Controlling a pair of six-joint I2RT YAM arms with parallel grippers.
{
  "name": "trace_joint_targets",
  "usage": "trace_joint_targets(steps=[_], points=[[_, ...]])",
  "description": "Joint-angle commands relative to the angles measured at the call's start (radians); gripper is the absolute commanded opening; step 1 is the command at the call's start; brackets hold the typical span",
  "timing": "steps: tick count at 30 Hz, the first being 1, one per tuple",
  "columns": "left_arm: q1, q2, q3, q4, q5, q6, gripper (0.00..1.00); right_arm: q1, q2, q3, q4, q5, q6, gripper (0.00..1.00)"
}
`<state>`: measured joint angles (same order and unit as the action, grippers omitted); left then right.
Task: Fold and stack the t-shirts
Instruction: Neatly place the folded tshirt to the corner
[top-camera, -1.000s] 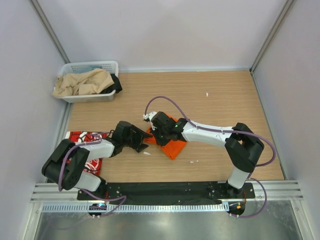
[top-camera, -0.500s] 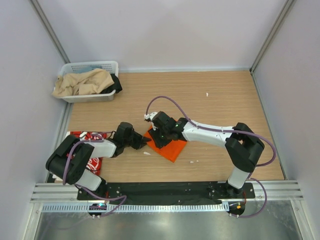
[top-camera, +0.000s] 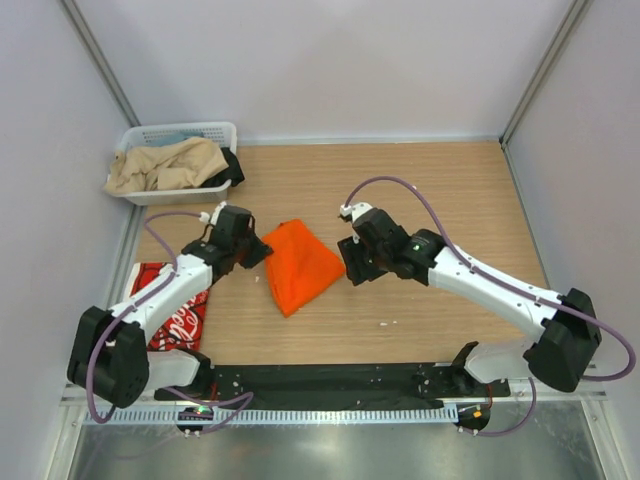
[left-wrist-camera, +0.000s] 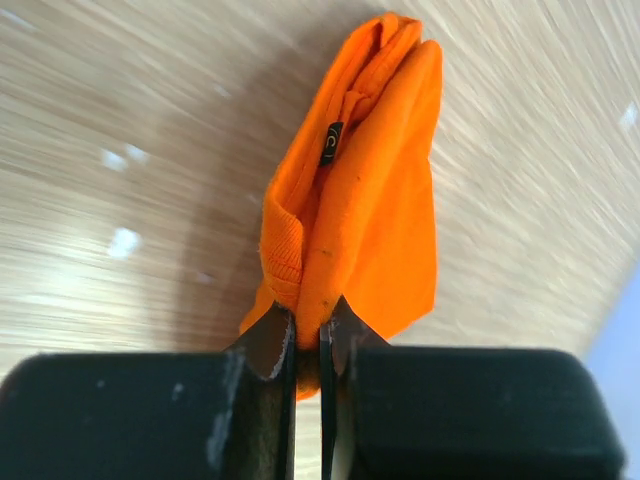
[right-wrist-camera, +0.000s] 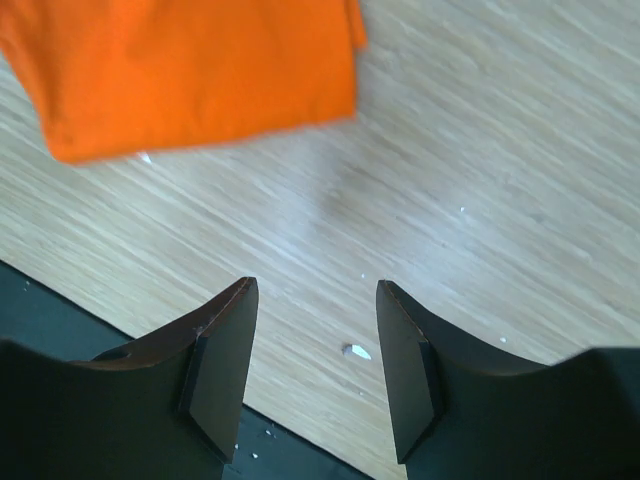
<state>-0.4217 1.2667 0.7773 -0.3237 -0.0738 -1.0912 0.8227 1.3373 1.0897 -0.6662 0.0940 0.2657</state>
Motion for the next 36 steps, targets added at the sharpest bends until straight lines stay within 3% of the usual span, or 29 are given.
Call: trace_joint_targets(steps=[1, 8, 16, 19, 26, 36], points=[[0.066, 0.005, 0.103, -0.214, -0.13, 0.14, 0.0, 0.004, -0.055, -0.066, -0.033, 0.013, 0.026, 0.57], [0.123, 0.007, 0.309, -0.547, -0.332, 0.149, 0.0, 0.003, -0.115, -0.122, -0.03, -0.01, 0.053, 0.56], [0.138, -0.062, 0.395, -0.722, -0.435, 0.16, 0.0, 0.003, -0.118, -0.1, -0.052, -0.005, 0.012, 0.56], [0.144, -0.084, 0.433, -0.759, -0.478, 0.209, 0.0, 0.003, -0.115, -0.103, -0.055, -0.02, 0.004, 0.56], [0.276, -0.101, 0.528, -0.785, -0.483, 0.393, 0.0, 0.003, -0.127, -0.116, -0.059, -0.05, 0.01, 0.56], [0.308, -0.167, 0.57, -0.865, -0.494, 0.347, 0.0, 0.003, -0.13, -0.119, -0.062, -0.074, 0.004, 0.56]])
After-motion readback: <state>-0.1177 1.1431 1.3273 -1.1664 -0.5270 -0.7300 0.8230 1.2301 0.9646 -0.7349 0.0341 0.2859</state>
